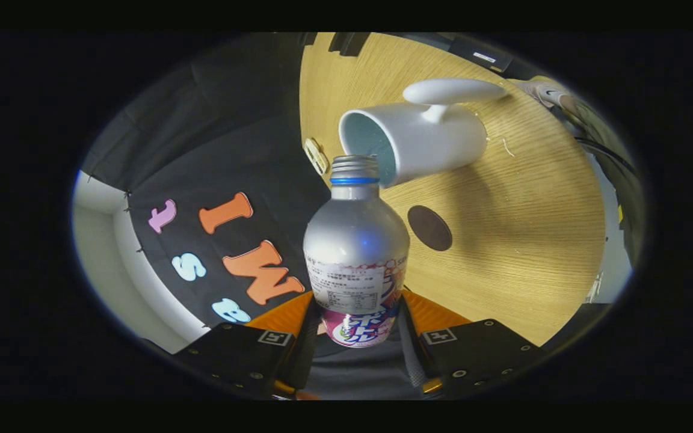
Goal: Take the bottle from table, then pour the juice into the cup, finally place the bottle on the coaster
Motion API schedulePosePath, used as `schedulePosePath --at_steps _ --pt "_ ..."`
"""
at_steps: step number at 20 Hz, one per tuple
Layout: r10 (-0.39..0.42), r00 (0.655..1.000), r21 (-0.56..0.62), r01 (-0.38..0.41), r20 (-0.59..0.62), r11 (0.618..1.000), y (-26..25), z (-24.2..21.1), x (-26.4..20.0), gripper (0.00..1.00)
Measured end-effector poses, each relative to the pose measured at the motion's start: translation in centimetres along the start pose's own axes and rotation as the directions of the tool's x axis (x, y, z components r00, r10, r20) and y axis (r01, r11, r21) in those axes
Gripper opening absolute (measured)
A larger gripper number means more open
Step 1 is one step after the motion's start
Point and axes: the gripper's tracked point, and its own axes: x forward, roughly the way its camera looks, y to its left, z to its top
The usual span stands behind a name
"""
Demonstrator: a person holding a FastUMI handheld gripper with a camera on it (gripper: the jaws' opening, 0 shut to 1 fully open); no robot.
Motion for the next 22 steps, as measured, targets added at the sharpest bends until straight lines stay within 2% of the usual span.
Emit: schedulePosePath --at_steps 22 --pt "0.019 1.000 0.073 -0.018 -0.010 0.997 0.56 0.85 -0.54 0.63"
